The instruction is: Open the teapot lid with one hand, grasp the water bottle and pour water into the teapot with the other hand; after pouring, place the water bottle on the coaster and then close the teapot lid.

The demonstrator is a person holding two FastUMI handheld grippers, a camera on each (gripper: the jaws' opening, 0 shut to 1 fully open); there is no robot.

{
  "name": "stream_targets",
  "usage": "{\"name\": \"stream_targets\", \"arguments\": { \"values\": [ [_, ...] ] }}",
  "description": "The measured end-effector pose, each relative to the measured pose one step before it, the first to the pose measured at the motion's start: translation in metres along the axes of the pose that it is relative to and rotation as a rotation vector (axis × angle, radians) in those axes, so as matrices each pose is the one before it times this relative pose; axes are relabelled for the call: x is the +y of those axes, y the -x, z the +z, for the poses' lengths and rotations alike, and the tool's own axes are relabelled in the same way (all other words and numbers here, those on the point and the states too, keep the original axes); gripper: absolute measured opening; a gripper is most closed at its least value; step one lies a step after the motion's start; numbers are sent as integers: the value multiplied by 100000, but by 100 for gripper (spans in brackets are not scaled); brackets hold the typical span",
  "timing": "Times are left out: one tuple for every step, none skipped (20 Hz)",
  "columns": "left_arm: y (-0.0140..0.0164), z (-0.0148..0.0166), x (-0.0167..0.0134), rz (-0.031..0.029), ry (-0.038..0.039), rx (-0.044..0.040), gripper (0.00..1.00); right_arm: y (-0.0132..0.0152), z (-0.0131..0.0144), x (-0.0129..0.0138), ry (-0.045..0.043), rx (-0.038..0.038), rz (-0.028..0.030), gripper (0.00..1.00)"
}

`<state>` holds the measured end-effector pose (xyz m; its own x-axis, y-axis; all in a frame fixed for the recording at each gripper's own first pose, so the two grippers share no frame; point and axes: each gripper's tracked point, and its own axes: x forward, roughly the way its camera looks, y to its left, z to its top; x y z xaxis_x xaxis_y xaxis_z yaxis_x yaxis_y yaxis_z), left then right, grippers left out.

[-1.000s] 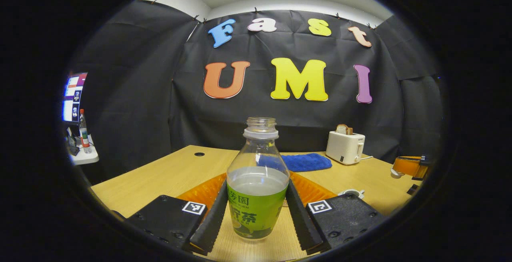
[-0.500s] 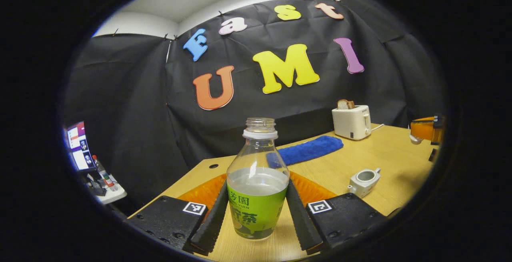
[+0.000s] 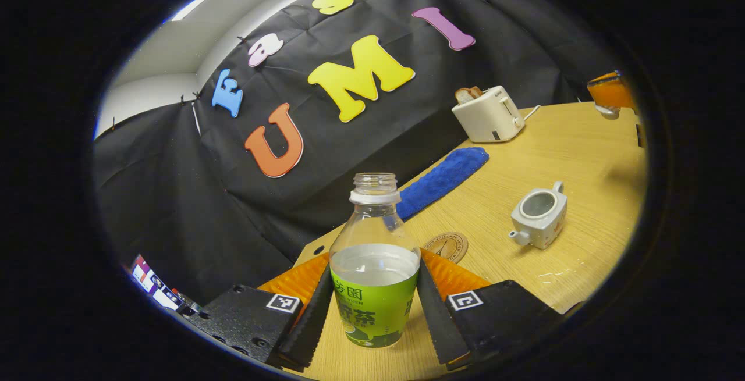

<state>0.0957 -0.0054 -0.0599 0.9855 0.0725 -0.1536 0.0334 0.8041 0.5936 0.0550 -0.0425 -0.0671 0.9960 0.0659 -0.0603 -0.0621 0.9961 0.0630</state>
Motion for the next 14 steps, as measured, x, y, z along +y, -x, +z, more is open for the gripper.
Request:
{"name": "stream_targets", "arguments": {
  "values": [
    [-365, -114, -459, -938, -2993, 829, 77, 44, -163, -47, -202, 400, 8, 0],
    [-260, 42, -365, -601, -3550, 880, 77, 67, 50, -52, 357, -70, -96, 0],
    [-326, 168, -585, -887, -4288, 334, 77, -61, 20, -263, 845, -165, -949, 0],
    [-319, 141, -415, -544, -5071, 395, 77, 28, -6, -237, 656, 147, -892, 0],
    [-137, 258, -437, -468, -5583, -233, 77, -80, -118, -103, 368, 277, -324, 0],
    [-317, 207, -410, -419, -4945, 177, 77, 26, -57, 62, -31, 368, 224, 0],
    [-175, -150, -624, -649, -4932, 1300, 76, -68, -69, 1, -255, 74, -130, 0],
    [-162, 7, -492, -827, -4308, 951, 77, -107, 14, -182, -310, 208, -659, 0],
    [-118, 10, -498, -941, -3920, 1180, 76, 33, -133, -27, 204, 215, -151, 0],
    [-119, -129, -300, -770, -3897, 1010, 76, 74, 28, 48, 495, -98, 133, 0],
    [-215, 46, -231, -442, -3626, 699, 76, -2, 4, -42, 433, -193, -124, 0],
    [-114, 46, 26, 191, -3295, 217, 76, -27, 51, -97, 374, -21, -273, 0],
    [-101, 87, 24, 9, -3126, -178, 76, -51, -84, -51, 142, 84, -76, 0],
    [107, 140, -86, -188, -2666, -95, 76, -68, -61, -100, -149, 472, -72, 0]
  ]
}}
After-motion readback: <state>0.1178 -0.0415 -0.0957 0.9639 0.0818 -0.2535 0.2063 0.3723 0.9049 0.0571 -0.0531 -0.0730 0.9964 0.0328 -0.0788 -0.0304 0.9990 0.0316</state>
